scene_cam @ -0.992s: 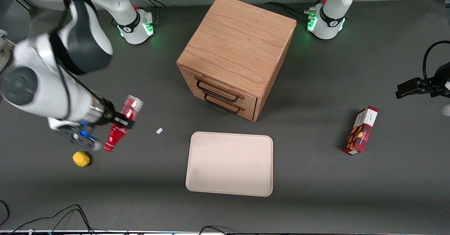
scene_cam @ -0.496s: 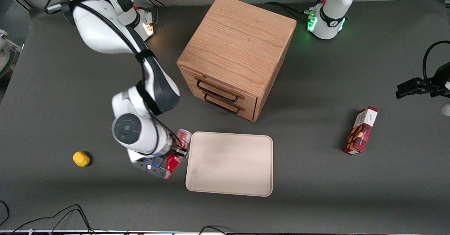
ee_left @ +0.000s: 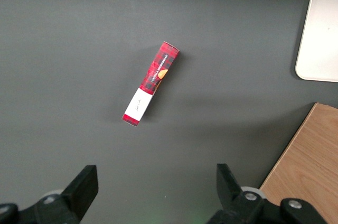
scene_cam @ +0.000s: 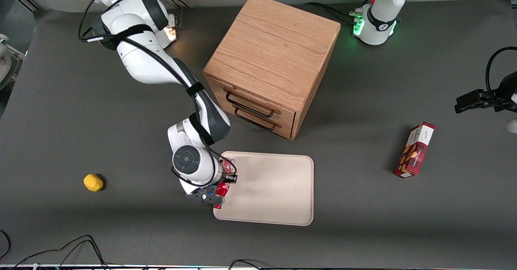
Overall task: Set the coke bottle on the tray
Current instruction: 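Carry the upright bottle over the cream tray's corner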
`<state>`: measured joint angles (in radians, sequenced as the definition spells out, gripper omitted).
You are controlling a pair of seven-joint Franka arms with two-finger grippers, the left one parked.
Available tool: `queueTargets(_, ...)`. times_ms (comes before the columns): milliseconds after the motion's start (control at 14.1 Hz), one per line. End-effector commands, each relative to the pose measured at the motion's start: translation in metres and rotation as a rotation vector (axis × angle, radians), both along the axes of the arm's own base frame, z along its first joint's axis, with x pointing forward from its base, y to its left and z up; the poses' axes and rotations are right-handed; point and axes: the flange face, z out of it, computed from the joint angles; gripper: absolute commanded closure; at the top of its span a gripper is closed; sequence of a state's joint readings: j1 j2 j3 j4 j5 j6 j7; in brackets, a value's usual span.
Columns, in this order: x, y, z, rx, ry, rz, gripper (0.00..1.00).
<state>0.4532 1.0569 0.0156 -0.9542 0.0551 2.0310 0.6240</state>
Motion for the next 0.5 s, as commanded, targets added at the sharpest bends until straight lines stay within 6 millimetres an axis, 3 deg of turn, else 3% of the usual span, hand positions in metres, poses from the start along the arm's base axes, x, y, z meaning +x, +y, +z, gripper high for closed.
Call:
queueTargets(0,0.001,0.009,0.0,-0.008,-0.016,0.066,1.0)
queueTargets(213,-0.001,0.007,-0.017,-0.044,-0.009,0.116,1.0)
queueTargets(425,-0.004,0.01,-0.019,-0.057,-0.01,0.128,1.0)
